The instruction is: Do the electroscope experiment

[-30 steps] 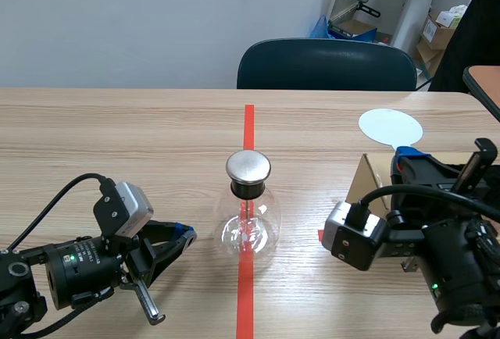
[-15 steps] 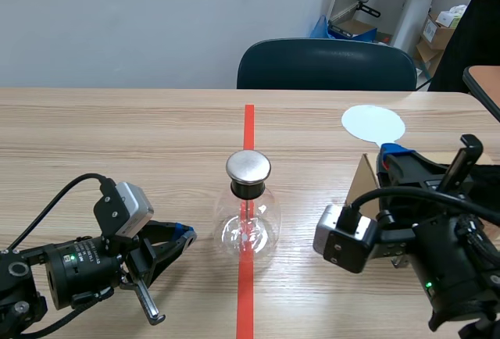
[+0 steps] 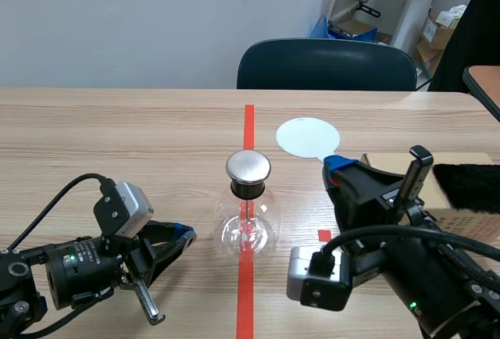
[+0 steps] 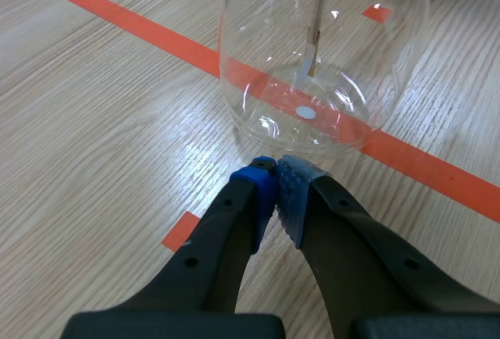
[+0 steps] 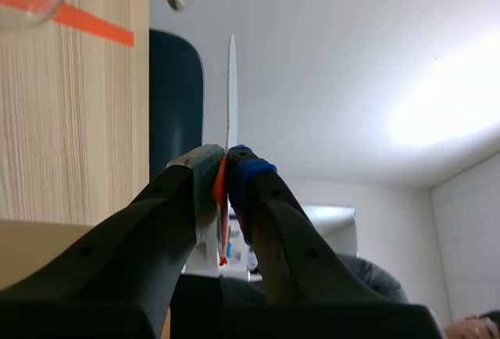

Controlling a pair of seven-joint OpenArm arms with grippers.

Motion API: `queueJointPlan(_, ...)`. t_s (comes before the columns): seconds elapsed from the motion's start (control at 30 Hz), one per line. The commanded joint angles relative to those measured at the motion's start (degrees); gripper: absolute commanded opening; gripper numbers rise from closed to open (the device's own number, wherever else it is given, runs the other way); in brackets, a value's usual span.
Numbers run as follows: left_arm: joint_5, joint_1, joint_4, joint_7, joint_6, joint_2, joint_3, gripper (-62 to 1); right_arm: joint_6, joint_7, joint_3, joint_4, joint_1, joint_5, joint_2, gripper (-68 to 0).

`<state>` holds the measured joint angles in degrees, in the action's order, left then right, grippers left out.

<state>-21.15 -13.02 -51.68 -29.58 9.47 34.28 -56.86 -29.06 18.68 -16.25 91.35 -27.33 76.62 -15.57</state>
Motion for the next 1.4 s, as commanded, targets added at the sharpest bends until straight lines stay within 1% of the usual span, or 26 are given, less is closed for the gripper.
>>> queueJointPlan(0.0,-0.52,-0.17,-0.76,-0.61,0.13,-0.15,0.31,-58.2,-0.42,1.36,0.22,0.48,0.83,-0.28,-0.13,-66.5)
queueJointPlan(0.27,-0.52,-0.17,-0.76,-0.61,0.13,-0.15,0.31,-58.2,-0.42,10.78,0.22,0.48,0.83,-0.24,-0.13,-66.5)
queueJointPlan(0.43,-0.52,-0.17,-0.76,-0.61,0.13,-0.15,0.31,-58.2,-0.42,14.19,0.22,0.48,0.83,-0.07,-0.13,-66.5)
queueJointPlan(0.93,-0.52,-0.17,-0.76,-0.63,0.13,-0.15,0.31,-58.2,-0.42,14.32,0.22,0.48,0.83,-0.07,-0.13,-66.5)
queueJointPlan(1.37,-0.52,-0.20,-0.76,-2.36,0.11,-0.15,0.31,-58.2,-0.42,14.29,0.22,0.48,0.83,-0.07,-0.13,-66.5)
